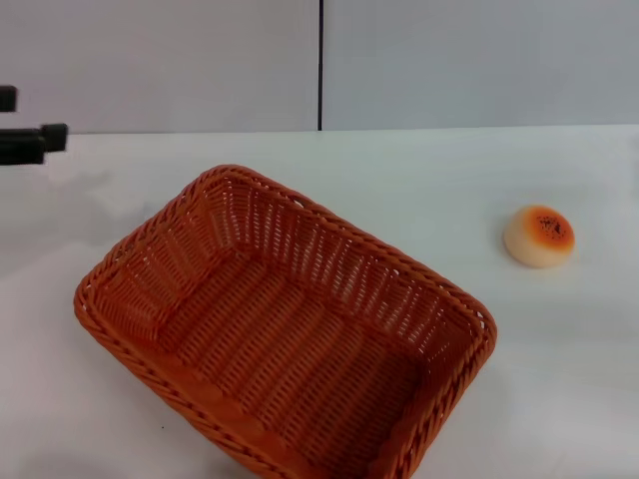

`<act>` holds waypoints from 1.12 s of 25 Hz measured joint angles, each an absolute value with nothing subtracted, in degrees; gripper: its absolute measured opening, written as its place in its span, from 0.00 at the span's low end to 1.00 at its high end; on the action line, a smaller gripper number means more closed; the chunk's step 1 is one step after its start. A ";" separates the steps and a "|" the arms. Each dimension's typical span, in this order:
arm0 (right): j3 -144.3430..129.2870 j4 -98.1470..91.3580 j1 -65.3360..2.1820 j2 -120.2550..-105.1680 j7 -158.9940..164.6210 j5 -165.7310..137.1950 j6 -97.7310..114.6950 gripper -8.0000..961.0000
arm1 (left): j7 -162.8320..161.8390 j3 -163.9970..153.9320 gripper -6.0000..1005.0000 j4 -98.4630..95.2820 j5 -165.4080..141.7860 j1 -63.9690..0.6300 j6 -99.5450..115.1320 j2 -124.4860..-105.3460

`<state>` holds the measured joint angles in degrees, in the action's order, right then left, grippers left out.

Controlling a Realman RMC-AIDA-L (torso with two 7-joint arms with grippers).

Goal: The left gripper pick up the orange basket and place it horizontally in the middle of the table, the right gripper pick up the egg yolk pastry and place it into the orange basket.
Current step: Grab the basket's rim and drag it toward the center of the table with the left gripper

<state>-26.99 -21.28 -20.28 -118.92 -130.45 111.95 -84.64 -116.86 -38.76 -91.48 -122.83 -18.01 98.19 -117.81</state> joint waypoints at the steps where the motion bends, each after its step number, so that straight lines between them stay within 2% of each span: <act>1: -26.97 -21.29 -20.28 -118.89 -130.46 111.95 -84.61 0.01 | -118.01 -39.62 0.80 -92.53 -124.28 -18.52 98.87 -117.82; 8: -26.90 -21.95 -20.34 -118.66 -131.22 111.73 -83.93 0.01 | -129.67 -52.23 0.80 -98.47 -141.57 -25.53 106.28 -118.38; 16: -26.81 -22.83 -20.45 -118.55 -131.27 111.61 -83.27 0.01 | -137.39 -63.03 0.79 -100.75 -147.98 -28.91 109.85 -118.60; 22: -26.80 -22.85 -20.41 -118.53 -131.80 111.57 -83.18 0.01 | -141.39 -66.84 0.79 -99.98 -149.97 -28.95 107.37 -118.94; 28: -26.80 -22.37 -20.26 -118.57 -131.84 111.58 -82.91 0.01 | -144.69 -73.11 0.78 -98.30 -151.38 -26.32 99.89 -118.82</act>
<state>-26.81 -22.37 -20.26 -118.57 -131.84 111.58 -82.91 -144.69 -73.11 -98.30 -151.38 -26.32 99.89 -118.82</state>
